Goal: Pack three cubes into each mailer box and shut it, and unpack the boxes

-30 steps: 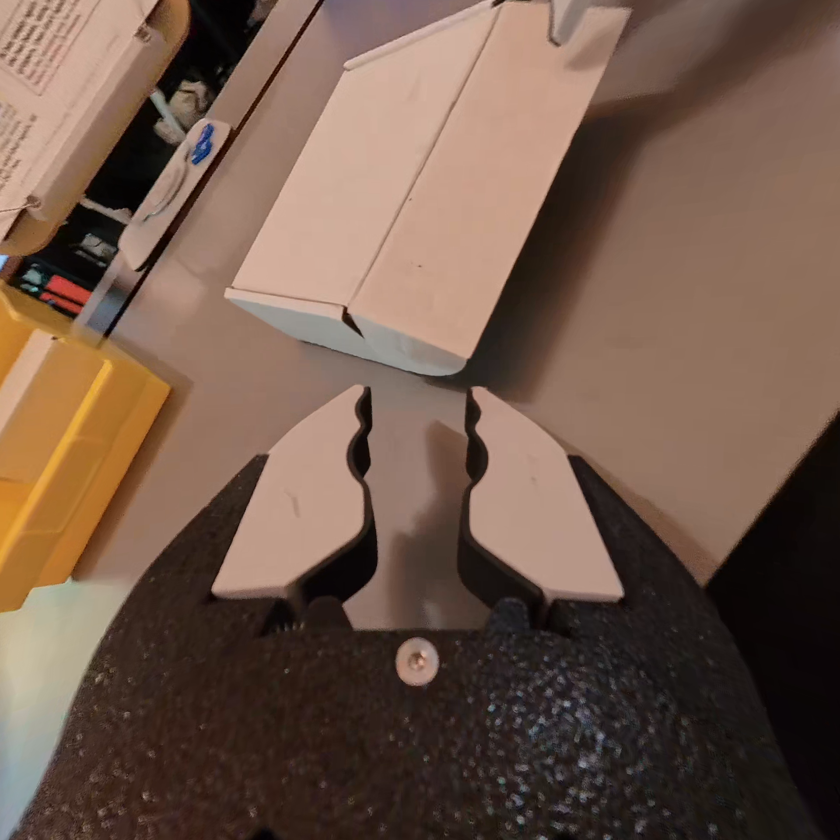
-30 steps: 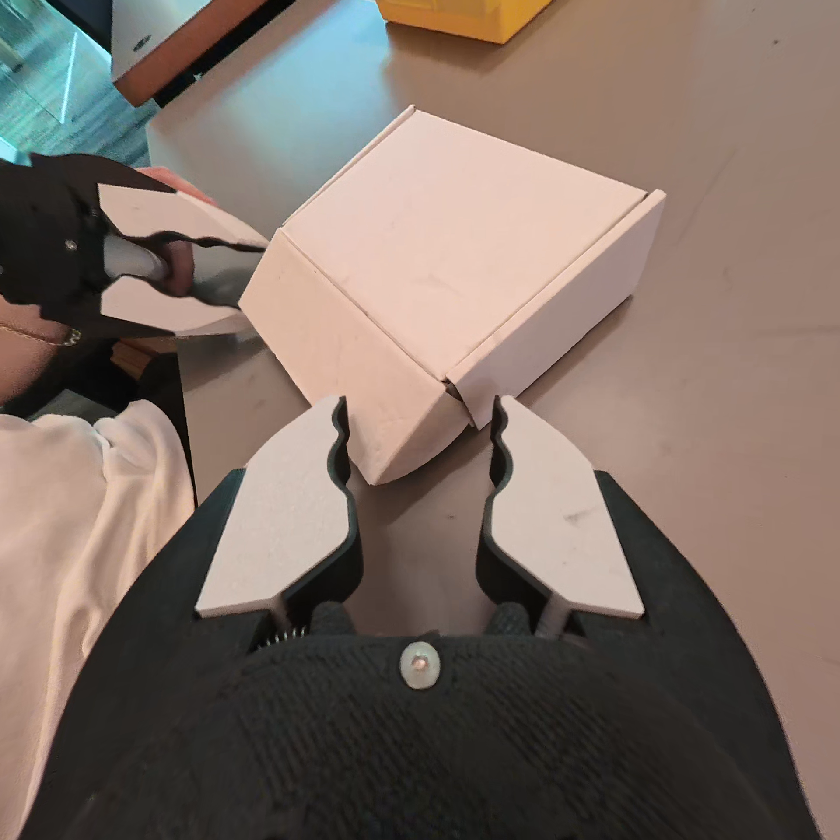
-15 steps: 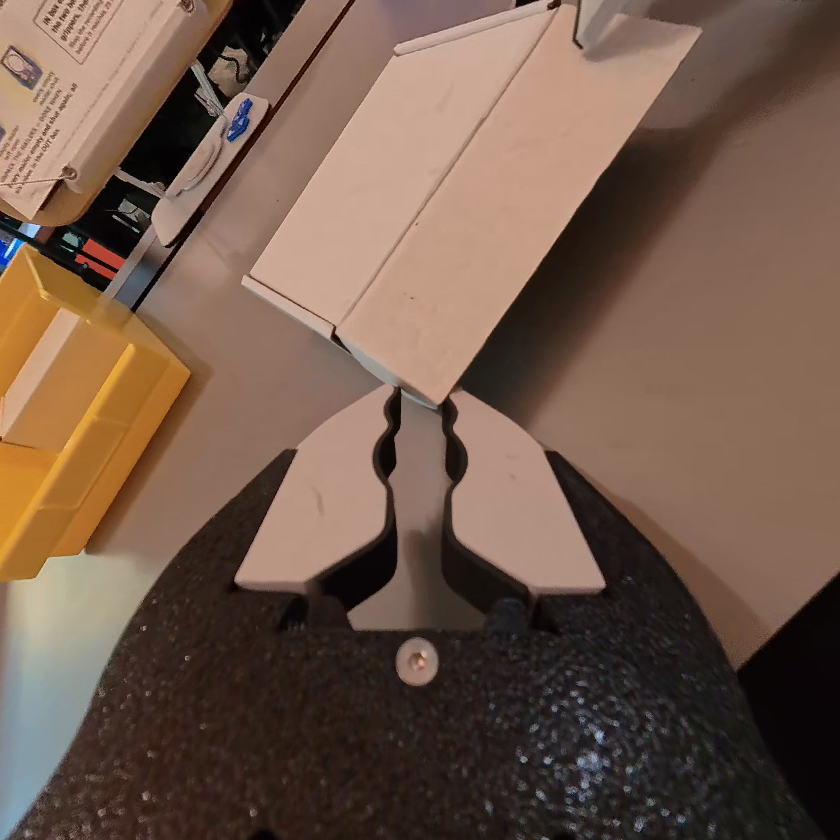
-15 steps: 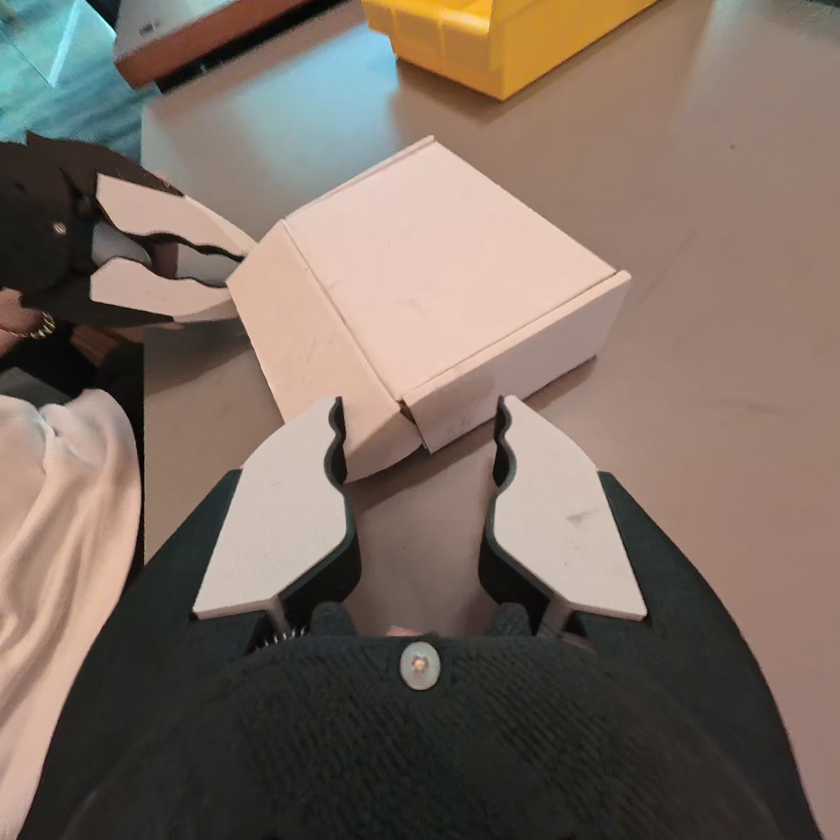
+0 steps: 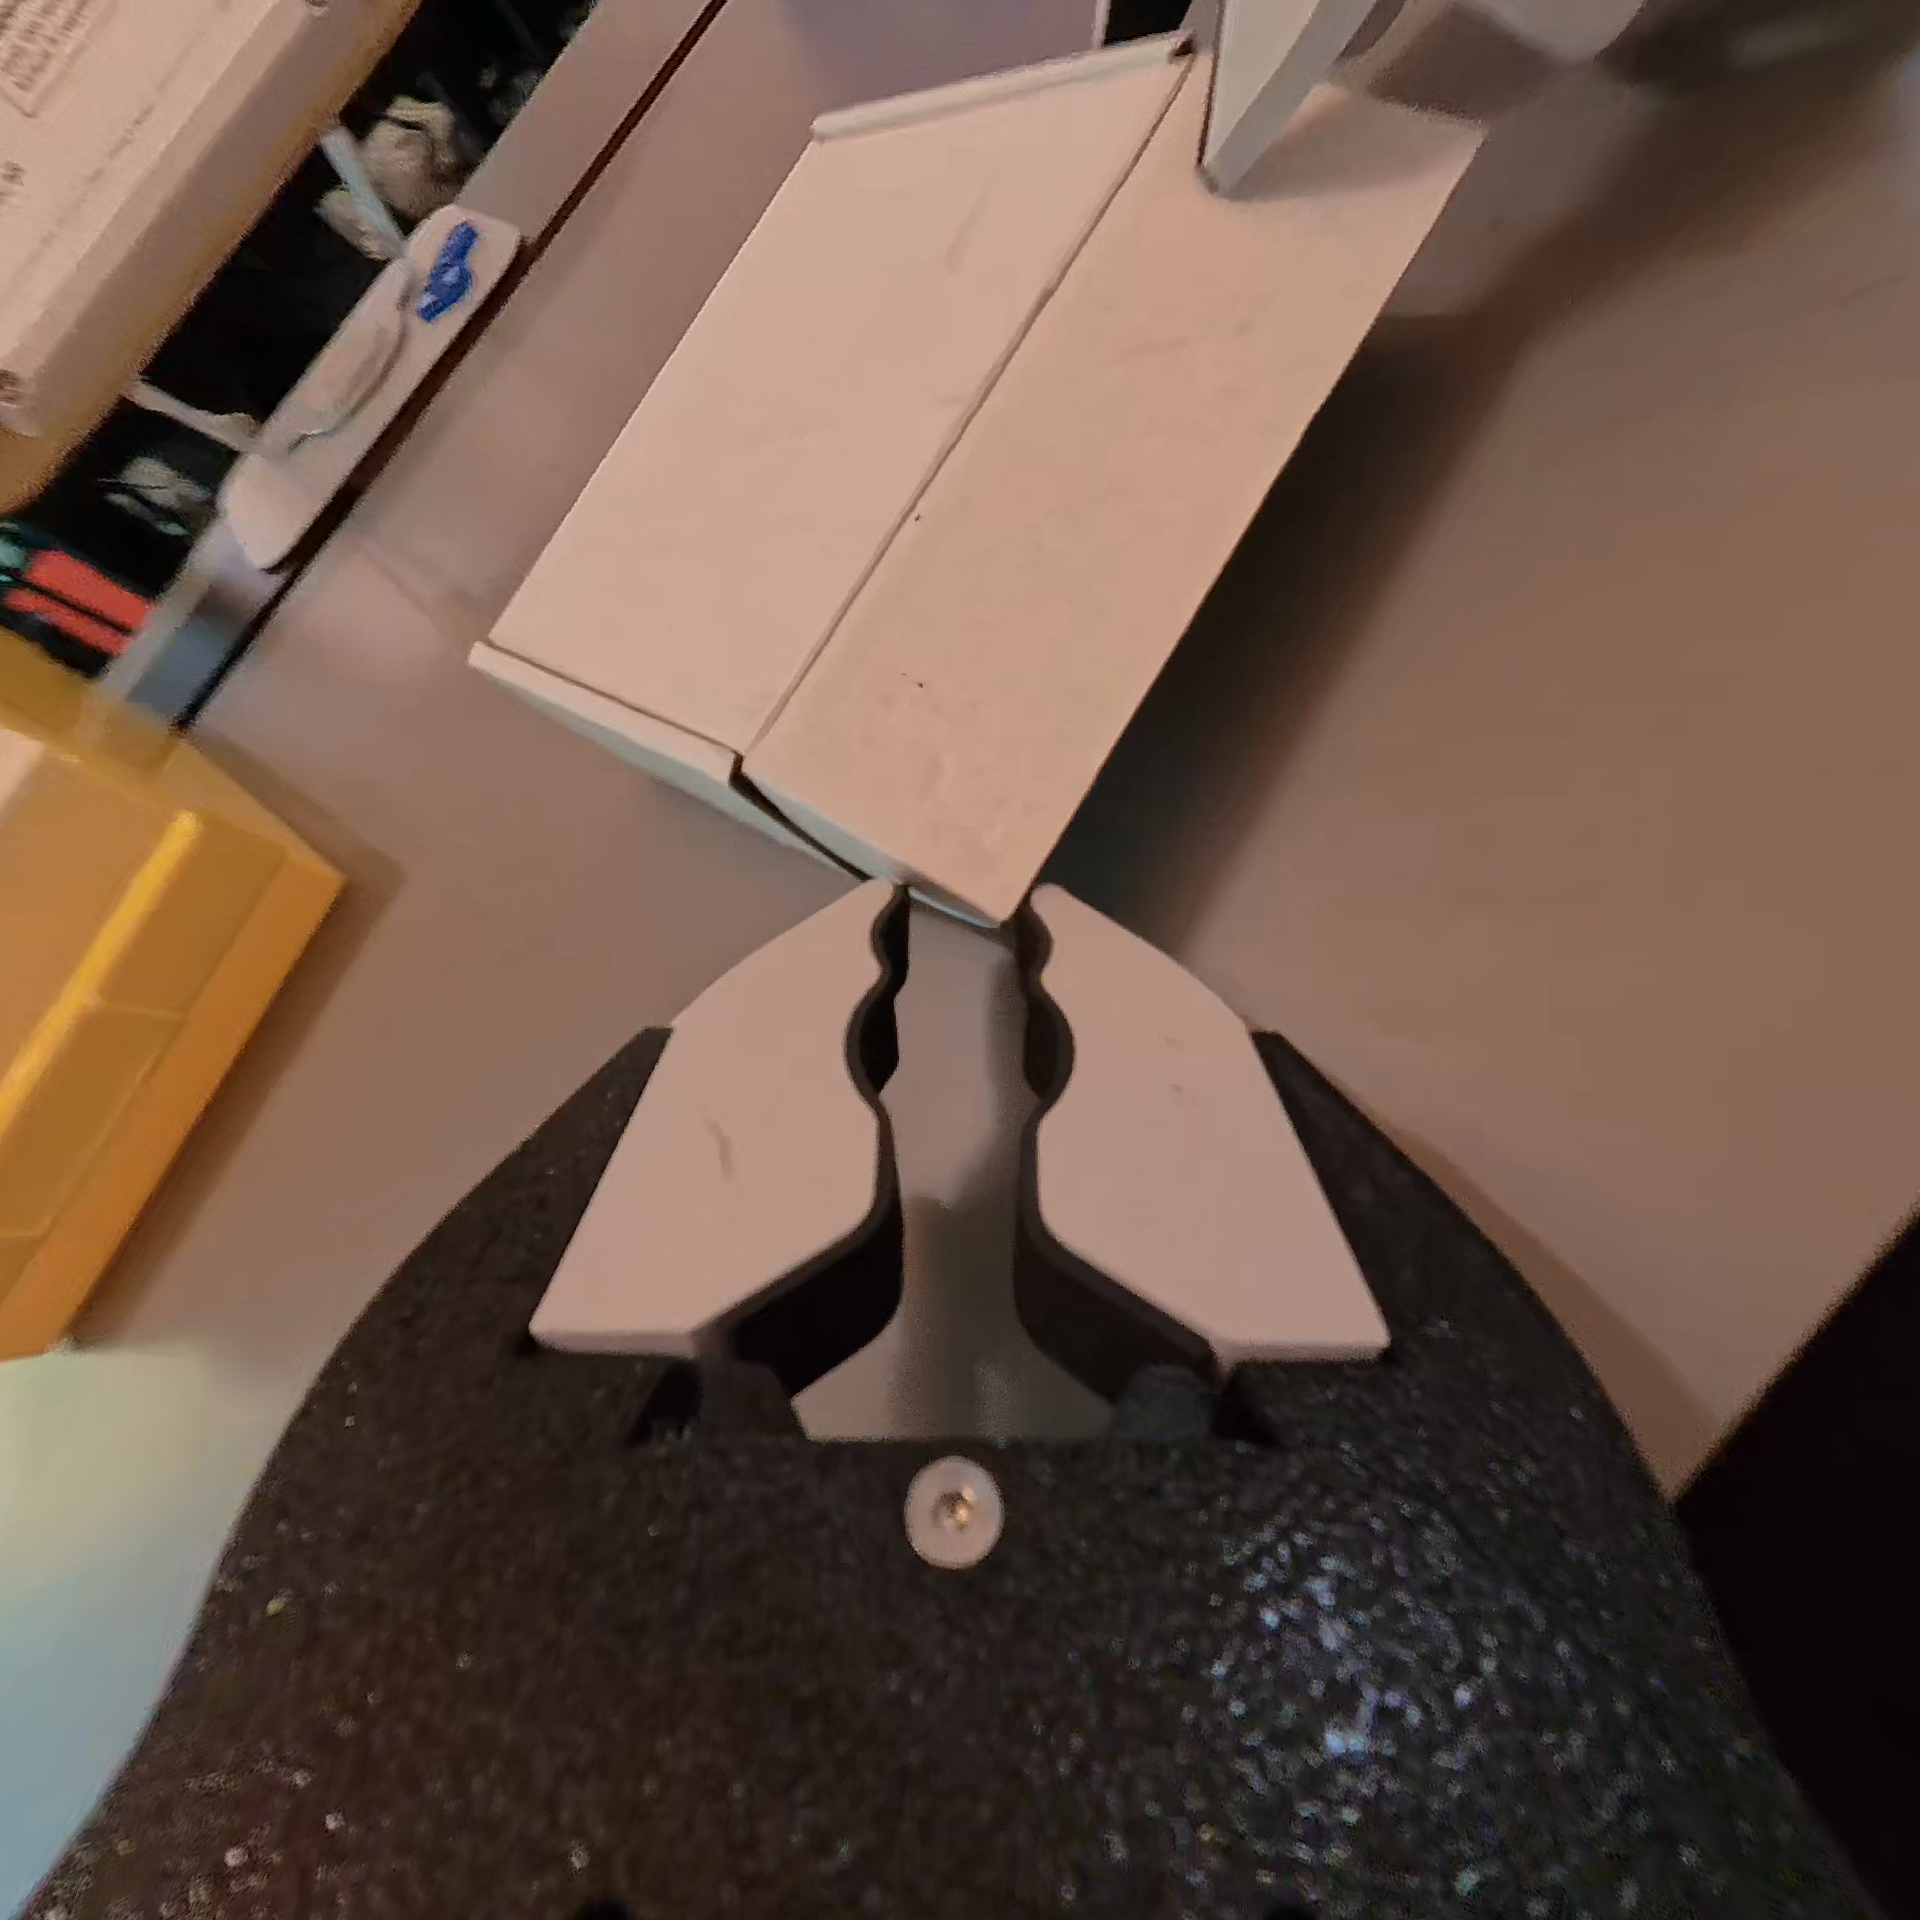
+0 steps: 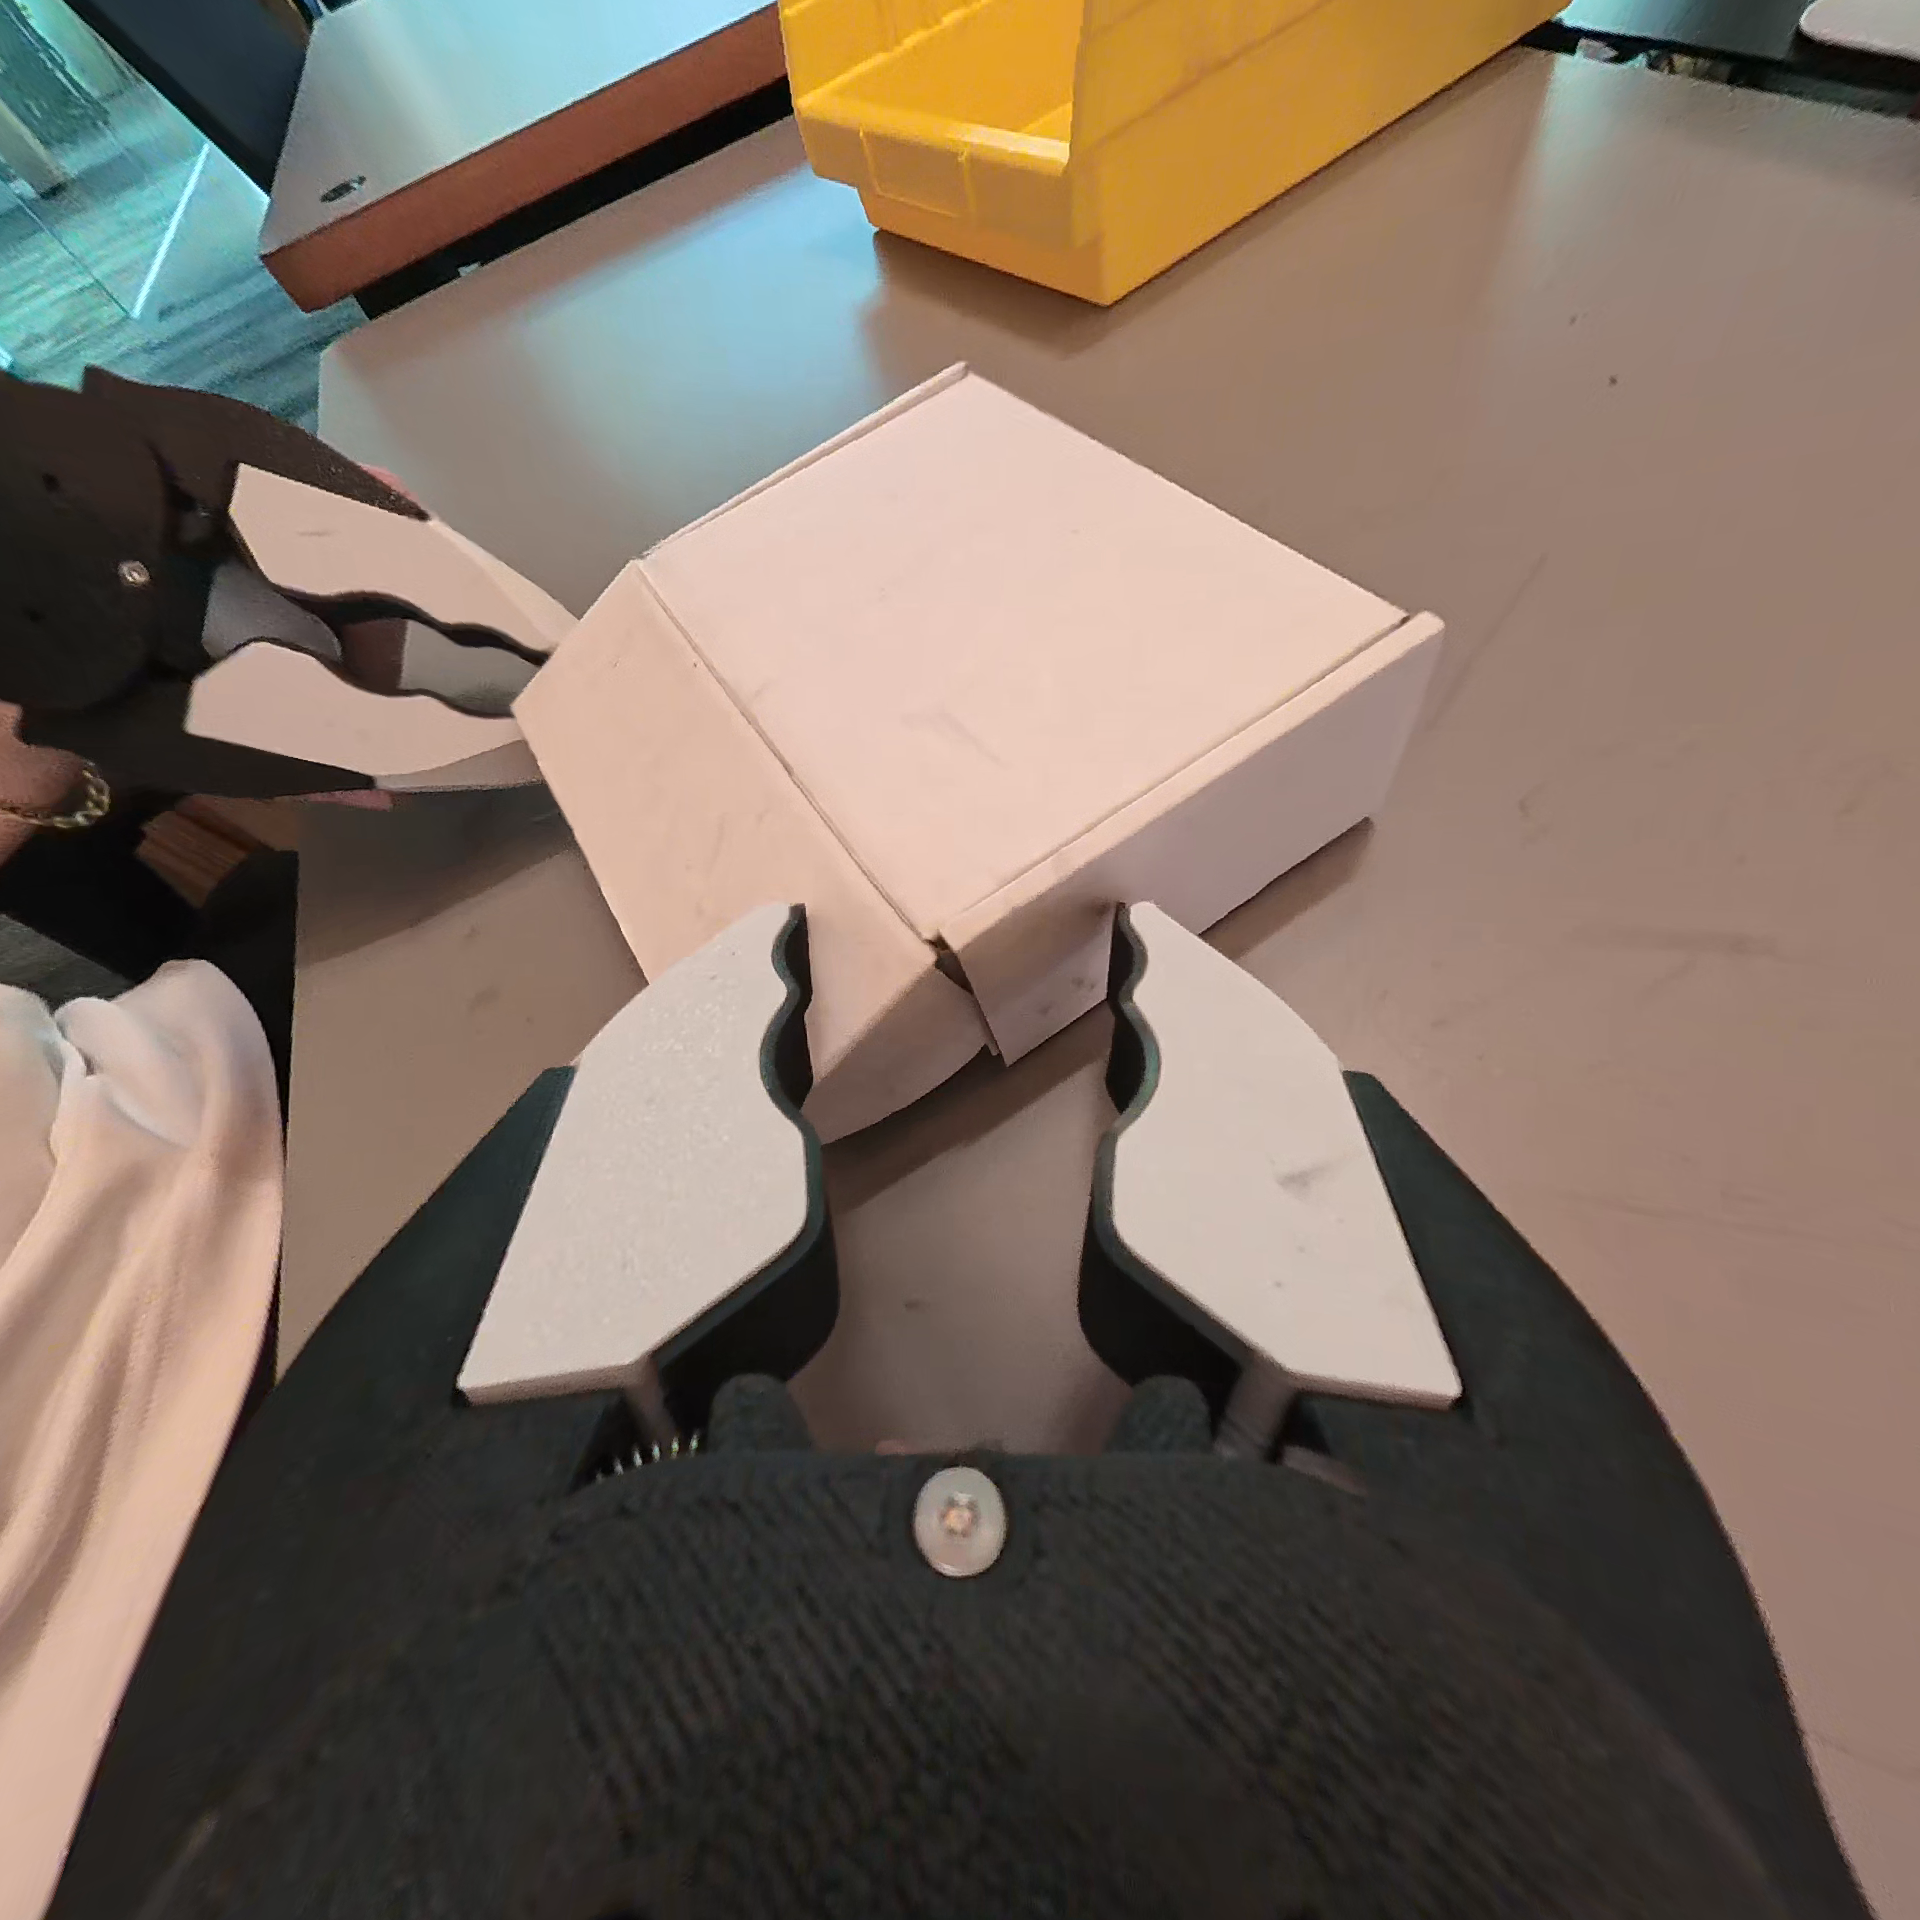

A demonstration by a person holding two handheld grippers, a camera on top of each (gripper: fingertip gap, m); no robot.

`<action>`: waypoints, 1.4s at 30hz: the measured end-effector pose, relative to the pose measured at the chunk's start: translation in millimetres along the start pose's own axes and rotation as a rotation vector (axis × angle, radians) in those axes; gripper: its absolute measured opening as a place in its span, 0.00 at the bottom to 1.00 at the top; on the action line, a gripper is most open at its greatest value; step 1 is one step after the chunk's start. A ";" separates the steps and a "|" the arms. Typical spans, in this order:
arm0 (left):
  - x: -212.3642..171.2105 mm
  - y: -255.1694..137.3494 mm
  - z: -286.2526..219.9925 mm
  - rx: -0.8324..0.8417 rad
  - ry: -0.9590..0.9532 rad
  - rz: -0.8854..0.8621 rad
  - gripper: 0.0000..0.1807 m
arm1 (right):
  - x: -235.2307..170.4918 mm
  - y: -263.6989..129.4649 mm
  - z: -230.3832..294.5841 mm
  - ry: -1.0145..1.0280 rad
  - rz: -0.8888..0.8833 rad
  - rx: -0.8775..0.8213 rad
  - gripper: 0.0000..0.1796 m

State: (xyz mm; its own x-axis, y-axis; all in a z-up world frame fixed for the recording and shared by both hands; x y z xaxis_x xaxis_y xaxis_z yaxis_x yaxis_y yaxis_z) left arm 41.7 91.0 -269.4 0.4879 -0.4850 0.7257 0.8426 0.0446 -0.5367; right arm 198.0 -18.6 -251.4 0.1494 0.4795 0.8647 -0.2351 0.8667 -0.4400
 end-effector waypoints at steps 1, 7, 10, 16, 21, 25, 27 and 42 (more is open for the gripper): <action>1.2 -2.8 -0.8 -0.058 -0.029 -0.025 0.13 | 0.6 -0.3 -0.1 -0.005 -0.002 -0.007 0.30; 5.8 -19.3 15.2 -0.280 -0.303 -0.164 0.28 | -2.4 -3.1 6.4 -0.081 0.041 0.006 0.39; 4.8 -14.7 22.4 -0.293 -0.350 -0.174 0.32 | -2.5 -3.9 8.8 -0.120 0.041 0.032 0.41; 7.9 4.6 34.5 -0.454 -0.423 -0.143 0.40 | -4.9 -0.1 4.7 -0.175 0.108 0.083 0.42; 3.4 21.3 31.9 -0.485 -0.358 -0.056 0.42 | -7.4 3.0 0.8 -0.193 0.127 0.145 0.41; 3.9 27.4 31.3 -0.450 -0.265 -0.042 0.38 | -7.8 6.4 -5.1 -0.217 0.147 0.122 0.36; 3.7 28.5 32.7 -0.437 -0.245 -0.044 0.37 | -7.9 7.5 -6.2 -0.230 0.153 0.111 0.36; -2.7 29.9 37.8 -0.399 -0.077 -0.054 0.31 | -14.7 7.1 -6.1 -0.425 0.184 0.034 0.34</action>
State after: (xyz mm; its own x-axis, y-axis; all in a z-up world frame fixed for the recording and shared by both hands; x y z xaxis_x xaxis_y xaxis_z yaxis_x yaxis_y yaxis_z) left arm 74.2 126.7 -271.1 0.4742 -0.4098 0.7792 0.7200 -0.3288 -0.6111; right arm 200.0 -18.6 -268.8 -0.3035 0.5198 0.7986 -0.2534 0.7639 -0.5935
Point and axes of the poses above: each gripper's, where its closed fingertips meet, y out along the fingers, x out of its top, z = x × y across the jaws, the point moved 4 cm from there along -y, back along the fingers, and after that the axes turned 1 degree about x, right-handed, at the moved point
